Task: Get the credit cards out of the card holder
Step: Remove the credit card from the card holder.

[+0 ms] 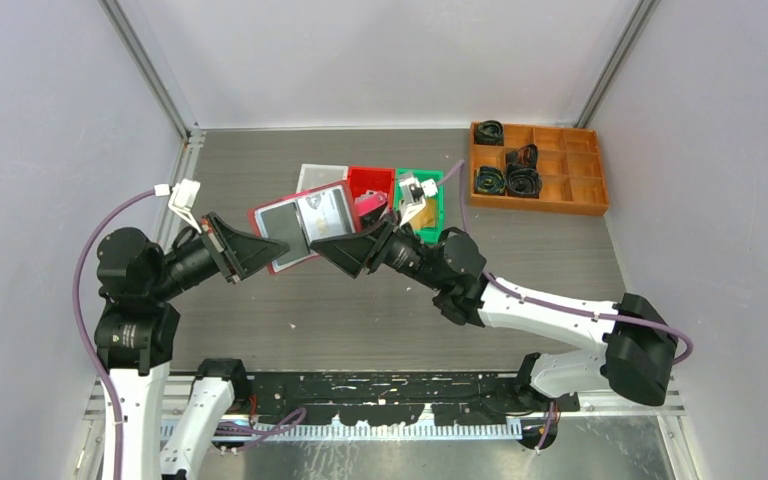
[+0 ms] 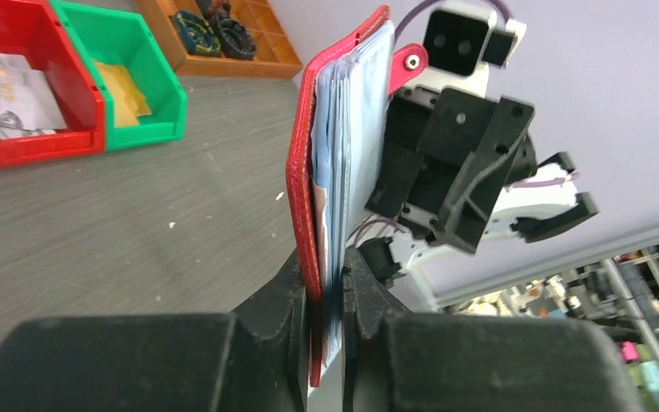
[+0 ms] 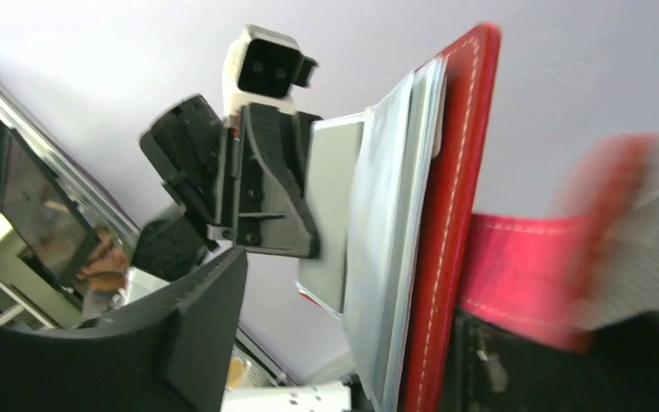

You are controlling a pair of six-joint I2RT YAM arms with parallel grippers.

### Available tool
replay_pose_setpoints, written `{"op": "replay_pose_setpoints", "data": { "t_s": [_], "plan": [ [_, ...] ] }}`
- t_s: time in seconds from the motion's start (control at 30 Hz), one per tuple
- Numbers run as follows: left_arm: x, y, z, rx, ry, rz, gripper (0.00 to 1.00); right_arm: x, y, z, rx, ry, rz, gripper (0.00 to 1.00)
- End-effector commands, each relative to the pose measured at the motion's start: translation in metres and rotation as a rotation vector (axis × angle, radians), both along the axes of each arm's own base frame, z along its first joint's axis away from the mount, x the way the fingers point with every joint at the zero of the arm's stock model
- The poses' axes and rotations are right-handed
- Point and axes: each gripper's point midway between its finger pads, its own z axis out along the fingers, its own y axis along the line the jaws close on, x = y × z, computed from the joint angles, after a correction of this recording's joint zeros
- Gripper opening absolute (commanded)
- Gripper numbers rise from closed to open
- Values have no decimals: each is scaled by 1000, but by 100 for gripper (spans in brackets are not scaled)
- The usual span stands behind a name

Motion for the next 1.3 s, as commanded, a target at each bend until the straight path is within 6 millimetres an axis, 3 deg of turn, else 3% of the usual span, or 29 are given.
{"op": "replay_pose_setpoints", "data": {
  "t_s": [0.0, 0.07, 0.23, 0.53, 0.67, 0.83, 1.03, 1.27],
  "plan": [
    [-10, 0, 8, 146, -184, -69, 0, 0, -25, 29, -15, -65, 84, 72],
    [-19, -1, 6, 202, -234, -126, 0, 6, -31, 28, -97, -90, 118, 72],
    [-30, -1, 0, 275, -253, -196, 0, -11, -24, 18, -289, -147, 263, 66],
    [-32, -1, 4, 284, -264, -204, 0, -31, -20, 21, -330, -174, 409, 44],
    [-33, -2, 3, 274, -255, -212, 1, -33, -19, 19, -352, -165, 439, 26],
    [-35, -7, 6, 202, -226, -224, 15, -24, -16, 21, -339, -128, 394, 1],
    [-33, -10, 3, 143, -162, -231, 27, -19, -25, 40, -179, -115, 315, 1],
    [-32, -16, 13, 39, -96, -276, 30, -29, -24, 37, -123, -94, 347, 1]
  ]
}}
